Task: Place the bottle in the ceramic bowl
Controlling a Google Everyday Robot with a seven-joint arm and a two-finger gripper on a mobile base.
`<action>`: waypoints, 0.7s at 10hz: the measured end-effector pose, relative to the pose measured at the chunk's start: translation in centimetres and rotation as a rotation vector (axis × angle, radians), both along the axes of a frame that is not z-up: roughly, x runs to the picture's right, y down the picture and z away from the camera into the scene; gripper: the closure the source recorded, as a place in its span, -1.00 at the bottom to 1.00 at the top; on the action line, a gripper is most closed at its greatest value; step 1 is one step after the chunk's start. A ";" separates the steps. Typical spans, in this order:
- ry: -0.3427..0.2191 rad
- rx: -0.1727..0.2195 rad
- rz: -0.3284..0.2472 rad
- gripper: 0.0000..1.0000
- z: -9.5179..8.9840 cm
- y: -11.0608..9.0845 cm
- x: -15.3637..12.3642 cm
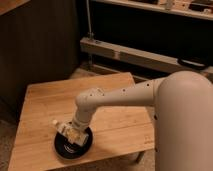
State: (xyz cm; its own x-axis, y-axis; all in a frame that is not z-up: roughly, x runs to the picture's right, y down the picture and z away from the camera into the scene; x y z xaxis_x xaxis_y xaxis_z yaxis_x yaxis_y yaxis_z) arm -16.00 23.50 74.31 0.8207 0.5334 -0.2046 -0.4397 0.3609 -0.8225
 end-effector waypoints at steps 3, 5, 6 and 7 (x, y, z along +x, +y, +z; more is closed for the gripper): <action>0.000 0.000 0.000 1.00 0.0 0.0 0.0; 0.000 0.000 0.000 1.00 0.0 0.0 0.0; 0.000 0.000 0.000 1.00 0.0 0.0 0.0; 0.000 0.000 0.000 0.96 0.0 0.0 0.0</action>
State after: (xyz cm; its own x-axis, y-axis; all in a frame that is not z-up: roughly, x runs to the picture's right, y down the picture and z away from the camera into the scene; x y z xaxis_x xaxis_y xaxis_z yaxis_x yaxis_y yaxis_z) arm -16.00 23.50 74.31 0.8209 0.5333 -0.2044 -0.4394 0.3610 -0.8225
